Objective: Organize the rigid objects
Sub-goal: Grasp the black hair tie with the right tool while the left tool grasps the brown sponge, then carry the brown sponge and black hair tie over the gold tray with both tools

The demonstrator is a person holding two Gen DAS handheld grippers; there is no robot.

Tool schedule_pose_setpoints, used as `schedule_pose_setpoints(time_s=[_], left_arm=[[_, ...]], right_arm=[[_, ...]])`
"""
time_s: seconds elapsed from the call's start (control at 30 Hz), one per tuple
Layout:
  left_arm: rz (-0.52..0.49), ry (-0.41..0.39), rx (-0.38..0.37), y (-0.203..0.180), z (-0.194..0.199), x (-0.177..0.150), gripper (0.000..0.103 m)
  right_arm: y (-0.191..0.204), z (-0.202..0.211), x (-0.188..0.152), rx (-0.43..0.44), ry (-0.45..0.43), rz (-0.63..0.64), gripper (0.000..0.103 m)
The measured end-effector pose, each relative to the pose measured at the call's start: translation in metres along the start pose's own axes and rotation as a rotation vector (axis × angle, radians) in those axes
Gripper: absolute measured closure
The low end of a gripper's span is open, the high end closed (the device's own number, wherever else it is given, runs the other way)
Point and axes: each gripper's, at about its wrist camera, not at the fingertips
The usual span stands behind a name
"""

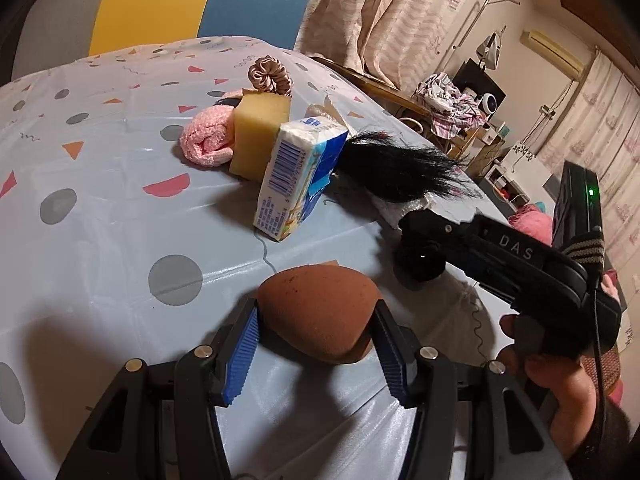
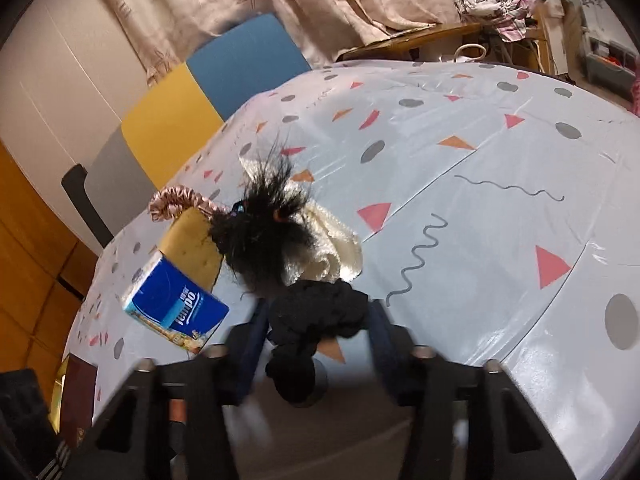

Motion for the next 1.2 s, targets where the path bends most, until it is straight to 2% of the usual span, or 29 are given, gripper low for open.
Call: schedule_pose_setpoints(time_s=[0.03, 0.07, 0.23, 0.37, 0.57, 0.9, 1.07, 1.2], left_arm=[[0.000, 0.000, 0.000, 0.000, 0.000, 0.000, 0.046], [-0.001, 0.001, 0.002, 0.000, 0.000, 0.000, 0.046], [0.013, 0.006, -0.016, 0.003, 0.001, 0.002, 0.049], [0.021, 0.032, -0.030, 0.003, 0.008, 0.001, 0.055], [0.101, 0.031, -0.054, 0.013, 0.034, -0.017, 0.056], [0.147, -0.035, -0.092, 0.037, 0.106, -0.055, 0.057], [0.157, -0.094, -0.079, 0.054, 0.150, -0.071, 0.056], [0.212, -0.153, -0.043, 0.081, 0.189, -0.088, 0.056]], right_arm=[[-0.001, 0.000, -0.002, 0.006, 0.005, -0.001, 0.075], [-0.002, 0.001, -0.004, 0.013, 0.011, -0.005, 0.078], [-0.003, 0.021, -0.025, 0.056, -0.013, -0.037, 0.078], [0.005, 0.030, -0.049, 0.082, -0.012, -0.046, 0.078], [0.022, 0.041, -0.073, 0.131, 0.002, -0.048, 0.078], [0.059, 0.062, -0.091, 0.161, 0.012, 0.019, 0.078], [0.079, 0.070, -0.099, 0.193, 0.018, 0.047, 0.078], [0.099, 0.075, -0.105, 0.221, 0.028, 0.084, 0.078]])
Point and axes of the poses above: each gripper's, at about its wrist camera, not at the fingertips, and z roughly against the way its jaws point, y to its left, x to its top, and after that the axes turned 9 degrees about y, right-handed
